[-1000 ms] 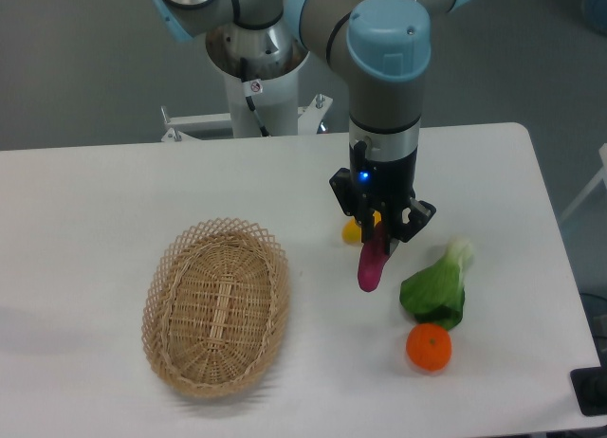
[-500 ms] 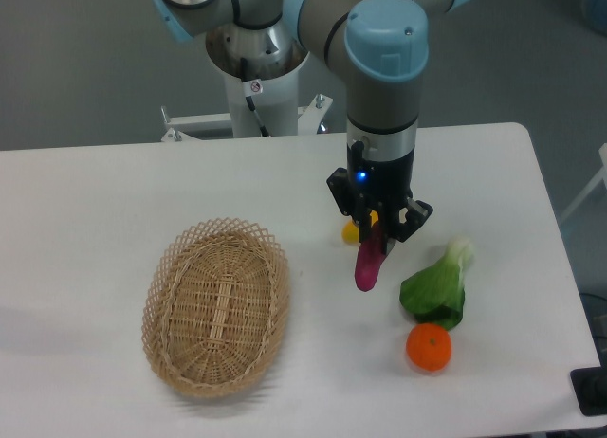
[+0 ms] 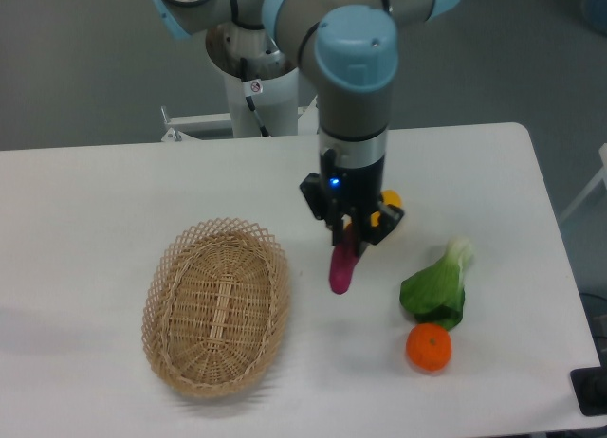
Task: Place the sweet potato in the basket
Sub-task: 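Carry the sweet potato over the wicker basket and lower it inside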
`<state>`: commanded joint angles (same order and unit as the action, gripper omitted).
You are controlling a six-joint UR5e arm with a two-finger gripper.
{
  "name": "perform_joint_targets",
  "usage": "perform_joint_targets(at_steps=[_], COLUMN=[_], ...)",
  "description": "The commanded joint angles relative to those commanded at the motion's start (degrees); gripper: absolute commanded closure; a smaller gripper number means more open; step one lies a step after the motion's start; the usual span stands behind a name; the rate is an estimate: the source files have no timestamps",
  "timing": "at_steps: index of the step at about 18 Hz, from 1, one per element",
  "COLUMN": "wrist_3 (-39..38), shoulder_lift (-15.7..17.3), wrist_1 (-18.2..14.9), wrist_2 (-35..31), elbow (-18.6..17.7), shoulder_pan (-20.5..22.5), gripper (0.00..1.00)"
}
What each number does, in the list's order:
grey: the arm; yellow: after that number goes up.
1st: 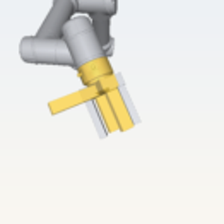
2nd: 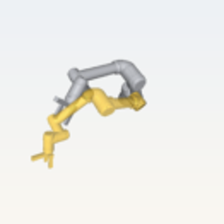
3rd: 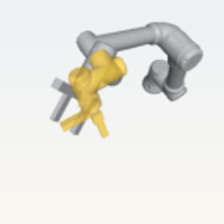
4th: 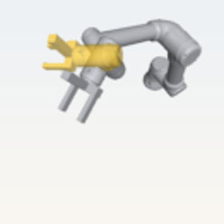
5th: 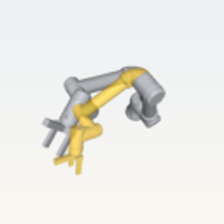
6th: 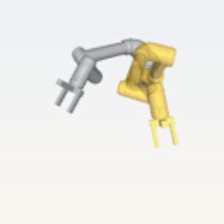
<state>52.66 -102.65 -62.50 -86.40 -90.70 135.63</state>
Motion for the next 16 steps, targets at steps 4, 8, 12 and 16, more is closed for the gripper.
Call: perform_joint_targets(at_steps=[4, 8, 12, 16], wrist_3=[-5.7, -8.7, -9.1, -8.9], shoulder_lift=[-0.4, -2.7, -8.2, -10.3], wrist_1=[5.1, 12.7, 15.6, 16.0], wrist_2=[-0.9, -3.2, -9.2, -9.7], elbow=[-6.1, -11.4, -11.5, -11.5], shoulder_pan=[-3.6, -7.4, -11.6, -13.3], gripper=[0.88, 0.88, 0.86, 0.85])
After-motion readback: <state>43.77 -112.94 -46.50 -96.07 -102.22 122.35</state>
